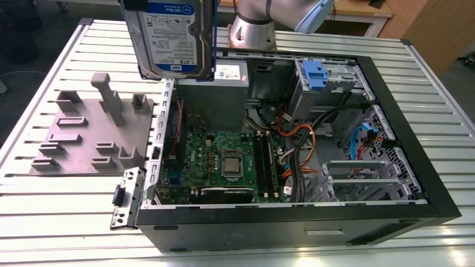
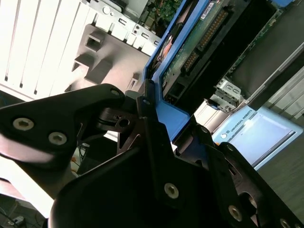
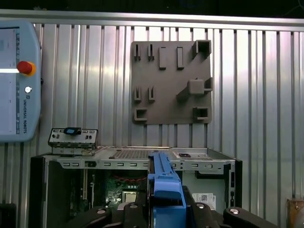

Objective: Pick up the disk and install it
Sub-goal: 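Pick up the disk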

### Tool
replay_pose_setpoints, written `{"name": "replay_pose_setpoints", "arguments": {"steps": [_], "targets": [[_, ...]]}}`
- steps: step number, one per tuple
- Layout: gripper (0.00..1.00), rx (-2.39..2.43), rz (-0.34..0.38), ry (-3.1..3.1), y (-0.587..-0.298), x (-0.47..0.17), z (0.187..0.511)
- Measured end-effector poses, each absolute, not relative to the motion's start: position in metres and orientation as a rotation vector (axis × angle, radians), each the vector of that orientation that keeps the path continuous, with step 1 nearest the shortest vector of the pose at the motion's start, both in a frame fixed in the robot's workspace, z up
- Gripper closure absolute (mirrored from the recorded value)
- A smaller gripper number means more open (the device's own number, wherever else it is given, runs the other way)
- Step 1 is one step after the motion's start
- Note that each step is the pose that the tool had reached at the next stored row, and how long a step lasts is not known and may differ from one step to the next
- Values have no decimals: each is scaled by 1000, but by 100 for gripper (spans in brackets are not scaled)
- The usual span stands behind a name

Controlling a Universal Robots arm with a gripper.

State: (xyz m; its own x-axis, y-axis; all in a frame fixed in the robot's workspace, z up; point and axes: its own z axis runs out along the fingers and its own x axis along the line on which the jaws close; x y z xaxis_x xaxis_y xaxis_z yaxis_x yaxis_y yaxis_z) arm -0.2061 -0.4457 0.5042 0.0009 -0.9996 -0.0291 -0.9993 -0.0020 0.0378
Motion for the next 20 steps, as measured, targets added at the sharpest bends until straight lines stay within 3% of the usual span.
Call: {"name": "replay_pose_setpoints", "arguments": {"steps": [20], "targets": [[63, 2218, -74, -2215, -446, -172, 504]]}}
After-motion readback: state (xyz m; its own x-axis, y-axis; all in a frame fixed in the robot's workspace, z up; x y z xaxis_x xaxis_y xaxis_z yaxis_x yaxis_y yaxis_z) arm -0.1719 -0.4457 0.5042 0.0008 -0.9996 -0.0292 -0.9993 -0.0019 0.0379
